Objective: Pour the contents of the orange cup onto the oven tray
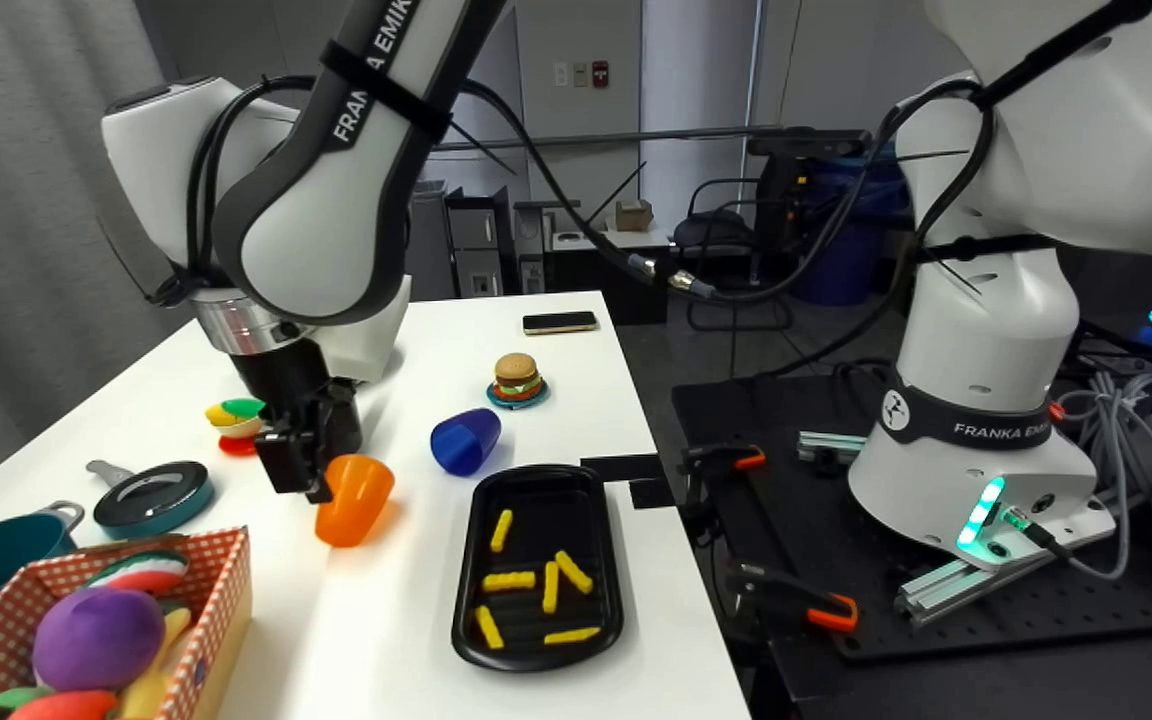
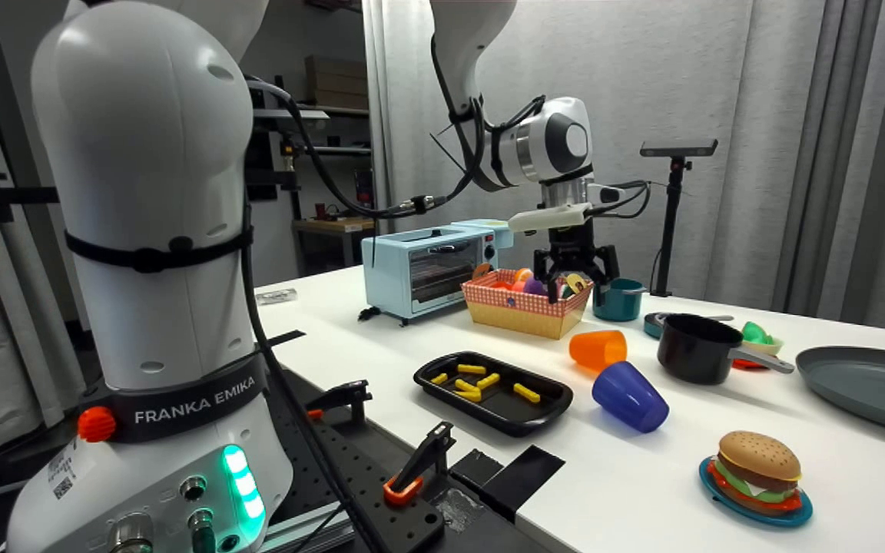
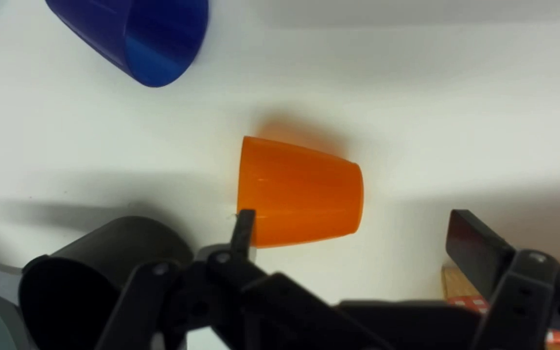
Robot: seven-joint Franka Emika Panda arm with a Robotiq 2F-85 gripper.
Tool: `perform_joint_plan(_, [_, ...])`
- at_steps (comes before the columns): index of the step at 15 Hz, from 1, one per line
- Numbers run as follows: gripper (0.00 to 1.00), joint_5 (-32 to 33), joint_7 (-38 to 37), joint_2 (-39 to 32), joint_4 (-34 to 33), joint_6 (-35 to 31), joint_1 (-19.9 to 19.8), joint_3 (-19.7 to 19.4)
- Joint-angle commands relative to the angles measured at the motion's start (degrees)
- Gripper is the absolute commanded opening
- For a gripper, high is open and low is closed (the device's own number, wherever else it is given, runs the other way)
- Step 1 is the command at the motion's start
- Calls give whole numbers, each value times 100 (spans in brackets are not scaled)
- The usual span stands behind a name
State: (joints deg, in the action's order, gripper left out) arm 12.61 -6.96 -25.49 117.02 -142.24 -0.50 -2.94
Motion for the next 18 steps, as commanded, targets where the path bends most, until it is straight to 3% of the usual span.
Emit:
perform_joint_plan(1, [100,6,12,943,969,50,175,-32])
perform_joint_plan(10, [100,267,-122,2563,2546,33,254,61])
perform_joint_plan(18, [100,133,51,3451,3195,68,16,73])
